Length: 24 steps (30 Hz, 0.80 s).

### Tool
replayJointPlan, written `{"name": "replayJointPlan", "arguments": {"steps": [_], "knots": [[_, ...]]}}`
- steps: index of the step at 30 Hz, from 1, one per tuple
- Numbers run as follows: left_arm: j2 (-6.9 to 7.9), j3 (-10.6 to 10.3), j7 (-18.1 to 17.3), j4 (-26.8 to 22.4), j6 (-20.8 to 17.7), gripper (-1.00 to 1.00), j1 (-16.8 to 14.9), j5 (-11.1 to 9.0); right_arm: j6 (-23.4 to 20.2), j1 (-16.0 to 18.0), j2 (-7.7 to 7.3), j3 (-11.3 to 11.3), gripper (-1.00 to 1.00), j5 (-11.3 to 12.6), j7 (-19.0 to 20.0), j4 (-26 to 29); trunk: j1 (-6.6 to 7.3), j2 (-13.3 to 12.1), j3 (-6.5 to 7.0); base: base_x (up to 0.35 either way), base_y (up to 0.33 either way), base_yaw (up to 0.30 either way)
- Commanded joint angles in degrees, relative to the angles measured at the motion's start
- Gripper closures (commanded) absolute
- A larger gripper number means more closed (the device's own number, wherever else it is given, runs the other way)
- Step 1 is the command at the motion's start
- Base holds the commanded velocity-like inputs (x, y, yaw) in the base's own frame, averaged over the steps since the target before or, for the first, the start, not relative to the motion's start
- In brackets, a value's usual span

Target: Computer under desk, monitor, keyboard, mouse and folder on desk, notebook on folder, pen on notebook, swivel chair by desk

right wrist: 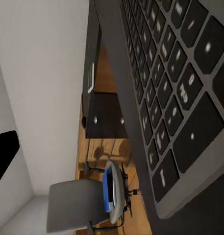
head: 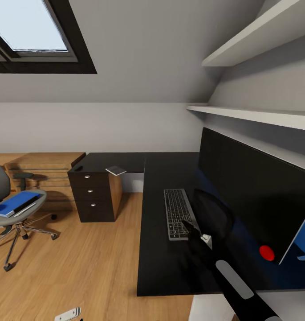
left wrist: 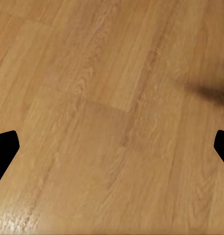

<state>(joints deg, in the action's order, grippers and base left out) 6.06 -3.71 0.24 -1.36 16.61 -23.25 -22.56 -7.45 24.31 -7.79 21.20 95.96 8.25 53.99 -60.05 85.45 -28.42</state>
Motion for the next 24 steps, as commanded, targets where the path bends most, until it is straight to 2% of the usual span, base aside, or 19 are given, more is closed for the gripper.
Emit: {"name": "replayJointPlan", "arguments": {"steps": [1, 15, 24], "knots": [[0.00, -0.41, 0.02, 0.04, 0.17, -1.00, -0.04, -0.38, -0.02, 0.06, -0.06, 0.16, -1.00, 0.55, 0.18, -0.02, 0.01, 0.03, -0.06, -0.012, -0.022, 0.000], [0.00, -0.42, 0.02, 0.04, 0.17, -1.00, -0.04, -0.38, -0.02, 0.04, -0.05, 0.16, -1.00, 0.55, 0.19, -0.02, 0.01, 0.03, -0.06, -0.005, -0.003, 0.000], [0.00, -0.41, 0.02, 0.04, 0.17, -1.00, -0.04, -0.38, -0.02, 0.05, -0.03, 0.16, -1.00, 0.46, 0.19, -0.02, 0.01, 0.03, -0.06, -0.218, 0.000, 0.000]]}}
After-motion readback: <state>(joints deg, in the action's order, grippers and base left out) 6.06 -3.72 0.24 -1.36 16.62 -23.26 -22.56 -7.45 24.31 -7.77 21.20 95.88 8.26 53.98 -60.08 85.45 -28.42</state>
